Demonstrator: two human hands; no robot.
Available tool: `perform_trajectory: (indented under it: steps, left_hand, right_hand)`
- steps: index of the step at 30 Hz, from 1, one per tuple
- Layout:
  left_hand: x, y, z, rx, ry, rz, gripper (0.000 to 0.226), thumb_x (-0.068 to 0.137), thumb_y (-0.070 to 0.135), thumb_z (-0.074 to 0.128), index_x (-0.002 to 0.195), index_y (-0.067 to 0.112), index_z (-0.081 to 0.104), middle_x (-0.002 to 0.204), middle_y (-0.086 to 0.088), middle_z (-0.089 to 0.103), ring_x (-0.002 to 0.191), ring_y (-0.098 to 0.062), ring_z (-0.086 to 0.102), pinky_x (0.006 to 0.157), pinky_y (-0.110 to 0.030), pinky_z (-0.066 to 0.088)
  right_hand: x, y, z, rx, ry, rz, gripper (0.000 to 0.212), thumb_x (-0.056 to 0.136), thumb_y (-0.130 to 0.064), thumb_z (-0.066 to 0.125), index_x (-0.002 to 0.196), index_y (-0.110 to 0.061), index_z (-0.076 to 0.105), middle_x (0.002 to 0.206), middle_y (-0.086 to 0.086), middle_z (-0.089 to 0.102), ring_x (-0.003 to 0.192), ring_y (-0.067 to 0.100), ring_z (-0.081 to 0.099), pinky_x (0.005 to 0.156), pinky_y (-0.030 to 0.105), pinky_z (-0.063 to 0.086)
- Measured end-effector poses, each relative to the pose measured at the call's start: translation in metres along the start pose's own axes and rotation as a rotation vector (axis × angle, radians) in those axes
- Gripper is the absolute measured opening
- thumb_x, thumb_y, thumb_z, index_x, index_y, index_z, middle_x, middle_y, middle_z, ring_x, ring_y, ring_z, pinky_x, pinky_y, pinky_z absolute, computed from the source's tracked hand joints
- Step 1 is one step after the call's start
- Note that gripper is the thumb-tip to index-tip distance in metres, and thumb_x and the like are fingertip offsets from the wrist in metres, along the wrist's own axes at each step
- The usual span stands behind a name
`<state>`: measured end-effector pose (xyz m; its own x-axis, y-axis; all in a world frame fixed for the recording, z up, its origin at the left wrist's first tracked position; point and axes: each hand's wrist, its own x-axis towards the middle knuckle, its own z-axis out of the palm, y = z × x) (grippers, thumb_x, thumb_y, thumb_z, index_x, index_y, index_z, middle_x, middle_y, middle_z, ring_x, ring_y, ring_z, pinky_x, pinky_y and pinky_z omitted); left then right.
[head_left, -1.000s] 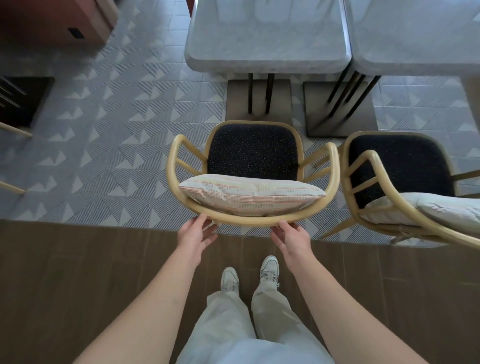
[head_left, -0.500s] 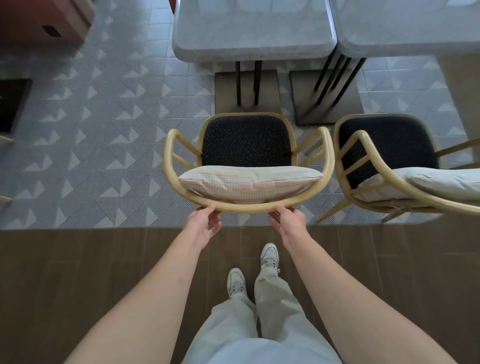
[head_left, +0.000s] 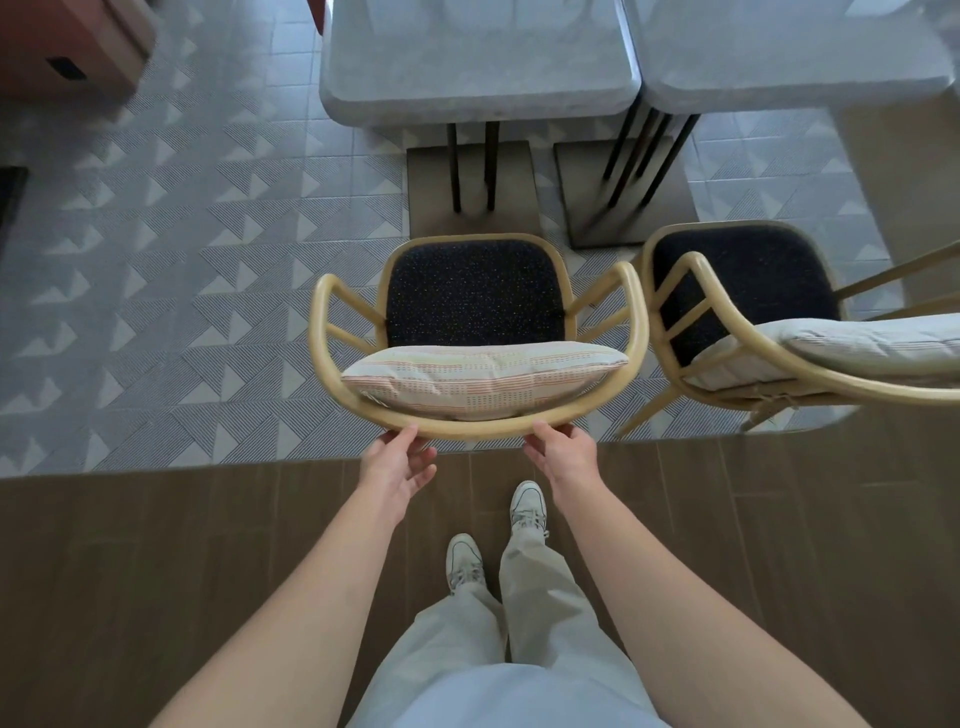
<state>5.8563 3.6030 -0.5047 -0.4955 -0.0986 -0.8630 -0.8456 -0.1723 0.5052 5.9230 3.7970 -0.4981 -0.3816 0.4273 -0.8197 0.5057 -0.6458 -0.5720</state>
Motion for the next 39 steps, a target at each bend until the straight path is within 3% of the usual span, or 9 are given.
perform_trajectory:
  steps: [3, 6, 8, 13, 20, 24, 27, 33, 39]
  left_hand:
    - [-0.002, -0.001, 0.001, 0.009, 0.004, 0.013, 0.012, 0.097, 0.021, 0.067, 0.106, 0.016, 0.062, 0.104, -0.009, 0.075, 0.090, -0.024, 0.072, 0.066, -0.036, 0.058]
    - [-0.003, -0.002, 0.000, 0.049, 0.017, 0.043, 0.013, 0.096, 0.024, 0.068, 0.104, 0.015, 0.062, 0.101, -0.009, 0.076, 0.086, -0.023, 0.073, 0.065, -0.035, 0.058]
    - [-0.004, -0.004, -0.003, 0.060, 0.024, 0.054, 0.014, 0.095, 0.025, 0.069, 0.101, 0.014, 0.062, 0.100, -0.010, 0.077, 0.082, -0.022, 0.073, 0.064, -0.034, 0.057]
    - [-0.003, -0.001, -0.006, 0.074, 0.033, 0.069, 0.013, 0.095, 0.024, 0.070, 0.100, 0.014, 0.065, 0.099, -0.009, 0.077, 0.083, -0.022, 0.073, 0.065, -0.034, 0.058]
    - [0.001, -0.001, -0.005, 0.103, 0.007, 0.082, 0.021, 0.099, 0.024, 0.063, 0.116, 0.012, 0.064, 0.104, -0.008, 0.077, 0.090, -0.024, 0.074, 0.067, -0.037, 0.060]
    - [0.001, -0.001, -0.006, 0.140, -0.004, 0.099, 0.023, 0.101, 0.025, 0.061, 0.119, 0.011, 0.062, 0.105, -0.007, 0.076, 0.089, -0.023, 0.074, 0.073, -0.039, 0.062]
    - [0.001, -0.002, -0.007, 0.147, -0.006, 0.111, 0.023, 0.102, 0.025, 0.060, 0.120, 0.011, 0.060, 0.106, -0.007, 0.075, 0.089, -0.022, 0.075, 0.069, -0.037, 0.062]
    - [0.003, -0.005, -0.002, 0.087, 0.002, 0.129, 0.025, 0.102, 0.022, 0.058, 0.124, 0.010, 0.056, 0.110, -0.009, 0.073, 0.087, -0.022, 0.076, 0.068, -0.036, 0.059]
    - [0.005, -0.002, 0.005, -0.016, -0.039, 0.127, 0.024, 0.104, 0.018, 0.055, 0.125, 0.007, 0.053, 0.124, -0.016, 0.067, 0.091, -0.027, 0.077, 0.075, -0.040, 0.061]
  right_hand:
    - [-0.005, 0.007, 0.003, 0.004, 0.005, -0.025, 0.041, 0.090, -0.006, 0.070, 0.128, -0.003, 0.055, 0.120, 0.009, 0.065, 0.111, 0.023, 0.065, 0.094, 0.036, 0.057]
    - [-0.013, 0.018, 0.016, -0.050, 0.011, -0.017, 0.040, 0.088, -0.009, 0.073, 0.124, -0.007, 0.055, 0.110, 0.004, 0.064, 0.098, 0.017, 0.065, 0.086, 0.028, 0.057]
    - [-0.019, 0.027, 0.027, -0.062, -0.029, 0.016, 0.036, 0.088, -0.010, 0.074, 0.119, -0.005, 0.055, 0.108, 0.005, 0.065, 0.094, 0.015, 0.065, 0.087, 0.029, 0.058]
    - [-0.020, 0.031, 0.033, 0.017, -0.082, 0.090, 0.036, 0.091, -0.012, 0.071, 0.121, 0.000, 0.056, 0.113, 0.011, 0.067, 0.105, 0.021, 0.067, 0.090, 0.035, 0.059]
    - [-0.008, 0.007, 0.021, 0.181, 0.014, 0.077, 0.039, 0.097, -0.010, 0.063, 0.133, -0.002, 0.049, 0.125, 0.015, 0.064, 0.094, 0.022, 0.069, 0.060, 0.026, 0.059]
    - [-0.008, 0.010, 0.022, 0.172, 0.008, 0.076, 0.042, 0.097, -0.011, 0.063, 0.135, -0.004, 0.049, 0.129, 0.015, 0.061, 0.107, 0.028, 0.067, 0.066, 0.030, 0.062]
    - [-0.007, 0.011, 0.021, 0.180, 0.001, 0.060, 0.044, 0.096, -0.011, 0.064, 0.137, -0.004, 0.047, 0.131, 0.015, 0.060, 0.110, 0.030, 0.066, 0.071, 0.032, 0.062]
    - [-0.002, 0.012, 0.016, 0.187, -0.055, 0.056, 0.051, 0.096, -0.011, 0.064, 0.142, -0.005, 0.043, 0.128, 0.013, 0.062, 0.090, 0.020, 0.071, 0.089, 0.041, 0.060]
    - [0.004, 0.009, 0.018, 0.196, -0.060, 0.042, 0.050, 0.096, -0.010, 0.065, 0.141, -0.004, 0.044, 0.117, 0.011, 0.067, 0.080, 0.018, 0.075, 0.090, 0.046, 0.059]
